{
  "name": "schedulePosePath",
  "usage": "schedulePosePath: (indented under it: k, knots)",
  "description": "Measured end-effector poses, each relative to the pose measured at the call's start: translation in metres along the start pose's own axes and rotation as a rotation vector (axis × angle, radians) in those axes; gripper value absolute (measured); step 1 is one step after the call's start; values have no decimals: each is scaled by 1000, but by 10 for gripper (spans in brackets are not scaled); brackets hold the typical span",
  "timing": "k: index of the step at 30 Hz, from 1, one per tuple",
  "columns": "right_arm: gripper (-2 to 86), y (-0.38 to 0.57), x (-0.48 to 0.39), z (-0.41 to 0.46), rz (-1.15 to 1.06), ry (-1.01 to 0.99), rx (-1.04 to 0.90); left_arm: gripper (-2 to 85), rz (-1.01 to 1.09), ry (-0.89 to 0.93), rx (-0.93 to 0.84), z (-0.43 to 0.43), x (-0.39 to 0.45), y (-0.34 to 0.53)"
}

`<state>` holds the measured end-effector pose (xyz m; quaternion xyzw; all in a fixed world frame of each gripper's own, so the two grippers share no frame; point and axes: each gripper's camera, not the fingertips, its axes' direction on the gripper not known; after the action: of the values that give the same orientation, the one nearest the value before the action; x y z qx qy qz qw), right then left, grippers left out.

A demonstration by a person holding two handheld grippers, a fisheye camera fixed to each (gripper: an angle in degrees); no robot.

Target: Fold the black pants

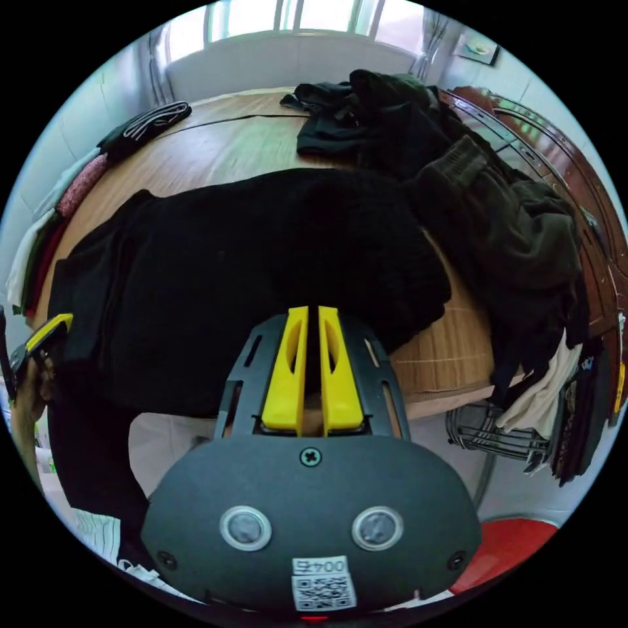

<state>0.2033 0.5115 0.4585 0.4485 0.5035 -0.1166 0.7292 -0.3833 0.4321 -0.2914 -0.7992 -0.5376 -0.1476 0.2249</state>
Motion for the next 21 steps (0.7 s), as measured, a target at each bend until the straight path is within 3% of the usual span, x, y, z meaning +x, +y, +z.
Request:
schedulePosePath:
  k: [2, 7, 9, 11, 17, 18, 21]
  knots:
    - [24, -23, -26, -5, -28, 35, -52, 30, -3, 9, -5, -12, 8, -5]
    - [-4, -22, -86, -54, -62, -15, 131, 29, -13, 32, -22, -36, 22, -18]
    - [-5, -23, -112, -38, -82, -54, 86, 28, -25, 45, -31, -46, 26, -24]
    - [-5, -28, -148, 11, -118, -32, -79, 27, -38, 58, -49, -58, 32, -33]
    - [-7, -44, -229, -51, -208, 37, 107, 19, -88, 95, -127, -91, 44, -65]
    - [-7, -46, -241, -48, -240, 56, 96, 18, -97, 99, -130, -94, 45, -67]
    - [-7, -53, -290, 12, -369, 101, -173, 11, -111, 102, -130, -112, 51, -74]
